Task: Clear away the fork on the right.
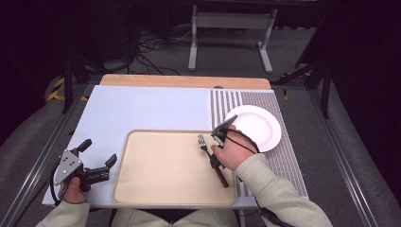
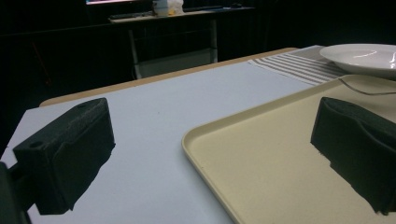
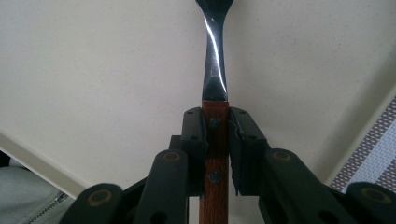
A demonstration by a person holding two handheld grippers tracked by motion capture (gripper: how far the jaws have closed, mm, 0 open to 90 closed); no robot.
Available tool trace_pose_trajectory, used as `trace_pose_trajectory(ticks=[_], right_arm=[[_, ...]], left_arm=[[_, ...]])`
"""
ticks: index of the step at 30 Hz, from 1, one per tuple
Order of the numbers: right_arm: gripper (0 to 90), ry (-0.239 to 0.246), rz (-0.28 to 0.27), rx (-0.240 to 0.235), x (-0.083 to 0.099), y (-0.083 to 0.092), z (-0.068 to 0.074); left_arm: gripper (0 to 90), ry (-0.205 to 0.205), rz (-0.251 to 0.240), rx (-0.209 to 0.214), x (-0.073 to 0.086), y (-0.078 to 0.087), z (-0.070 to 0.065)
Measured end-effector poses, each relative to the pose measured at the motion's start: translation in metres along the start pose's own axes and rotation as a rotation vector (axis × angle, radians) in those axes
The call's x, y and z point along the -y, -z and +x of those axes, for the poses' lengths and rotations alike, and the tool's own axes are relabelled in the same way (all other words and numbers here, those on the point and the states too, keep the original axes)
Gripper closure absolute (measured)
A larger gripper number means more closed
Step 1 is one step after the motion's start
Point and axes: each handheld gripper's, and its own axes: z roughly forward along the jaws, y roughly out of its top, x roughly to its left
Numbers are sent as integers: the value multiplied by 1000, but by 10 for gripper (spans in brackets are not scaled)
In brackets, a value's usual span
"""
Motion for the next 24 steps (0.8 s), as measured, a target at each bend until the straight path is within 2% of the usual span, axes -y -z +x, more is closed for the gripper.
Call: trace_pose_trajectory(ticks=[12,24], right_arm=[[771,-12,22,21,1,-6,-1],[769,-15,41,19,2,-12,-1]], left_arm=[[1,-1,0,2,0,0,0],[1,-1,1,0,0,0,0]])
